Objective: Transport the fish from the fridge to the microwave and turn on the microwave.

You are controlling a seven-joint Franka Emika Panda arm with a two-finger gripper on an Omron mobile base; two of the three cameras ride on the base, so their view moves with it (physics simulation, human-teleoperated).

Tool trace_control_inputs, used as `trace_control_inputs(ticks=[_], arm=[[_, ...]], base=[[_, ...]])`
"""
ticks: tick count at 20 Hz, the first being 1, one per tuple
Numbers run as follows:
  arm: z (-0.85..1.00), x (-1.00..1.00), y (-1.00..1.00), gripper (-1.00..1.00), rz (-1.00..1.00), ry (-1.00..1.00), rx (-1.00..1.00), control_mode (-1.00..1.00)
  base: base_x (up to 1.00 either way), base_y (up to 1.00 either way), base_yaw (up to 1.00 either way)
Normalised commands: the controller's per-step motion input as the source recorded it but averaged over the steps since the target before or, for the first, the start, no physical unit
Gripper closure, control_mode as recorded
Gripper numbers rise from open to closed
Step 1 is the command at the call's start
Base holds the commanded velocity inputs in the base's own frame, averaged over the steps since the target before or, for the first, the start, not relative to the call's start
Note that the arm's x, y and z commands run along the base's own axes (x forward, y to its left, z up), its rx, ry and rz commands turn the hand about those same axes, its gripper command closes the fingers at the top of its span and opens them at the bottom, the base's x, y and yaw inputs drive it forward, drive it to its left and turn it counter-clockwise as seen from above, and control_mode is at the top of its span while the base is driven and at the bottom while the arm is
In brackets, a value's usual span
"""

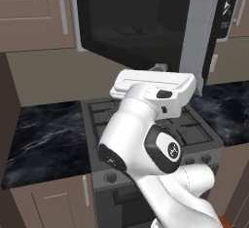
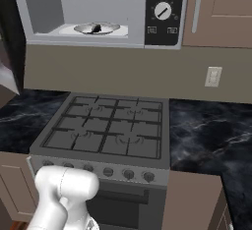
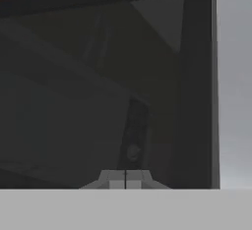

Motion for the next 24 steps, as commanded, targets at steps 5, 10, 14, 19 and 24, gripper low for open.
trace_control_inputs(ticks=[5, 10, 14, 19, 24], arm=[[0.1, 0.65, -0.39, 1.0, -0.02, 0.03, 0.0, -1.0], [0.17, 0.65, -0.28, 1.0, -0.02, 0.03, 0.0, -1.0], [0.3, 0.63, -0.18, 1.0, 0.0, 0.03, 0.03, -1.0], [0.26, 0.67, -0.13, 1.0, 0.0, 0.07, 0.06, -1.0], [0.18, 0.73, -0.02, 1.0, 0.0, 0.17, 0.12, -1.0]], base=[[0.0, 0.0, 0.0], [0.0, 0.0, 0.0], [0.0, 0.0, 0.0], [0.0, 0.0, 0.0], [0.0, 0.0, 0.0]])
